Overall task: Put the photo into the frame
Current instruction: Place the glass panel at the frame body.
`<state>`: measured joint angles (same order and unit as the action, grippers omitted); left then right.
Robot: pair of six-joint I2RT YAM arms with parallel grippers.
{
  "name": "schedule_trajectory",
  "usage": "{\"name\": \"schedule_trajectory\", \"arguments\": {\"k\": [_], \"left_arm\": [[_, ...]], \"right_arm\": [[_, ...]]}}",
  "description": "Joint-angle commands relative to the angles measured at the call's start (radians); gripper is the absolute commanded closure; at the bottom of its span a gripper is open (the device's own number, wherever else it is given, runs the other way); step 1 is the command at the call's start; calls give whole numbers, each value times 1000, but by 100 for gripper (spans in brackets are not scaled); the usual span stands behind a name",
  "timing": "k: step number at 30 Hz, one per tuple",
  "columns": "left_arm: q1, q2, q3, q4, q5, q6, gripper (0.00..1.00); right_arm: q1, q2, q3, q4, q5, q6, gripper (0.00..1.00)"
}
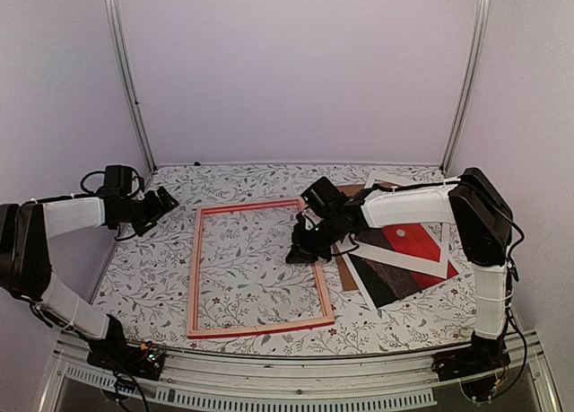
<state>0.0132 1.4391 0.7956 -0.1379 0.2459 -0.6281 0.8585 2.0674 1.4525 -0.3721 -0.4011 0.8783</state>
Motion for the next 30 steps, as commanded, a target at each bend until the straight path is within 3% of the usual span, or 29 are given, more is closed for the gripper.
{"name": "schedule_trajectory", "arguments": {"k": [1, 8, 17, 30], "left_arm": [[-10, -5, 1, 10, -8, 16, 2], [-11, -6, 3, 8, -9, 16, 2], [-10, -8, 5, 7, -8, 16, 2], [-11, -12, 5, 5, -11, 20, 2]], "right_arm": [[10, -17, 2, 26, 9, 4, 100], [14, -8, 6, 33, 3, 4, 97], [14, -6, 9, 28, 5, -1, 84], [16, 2, 20, 7, 11, -7, 73]]}}
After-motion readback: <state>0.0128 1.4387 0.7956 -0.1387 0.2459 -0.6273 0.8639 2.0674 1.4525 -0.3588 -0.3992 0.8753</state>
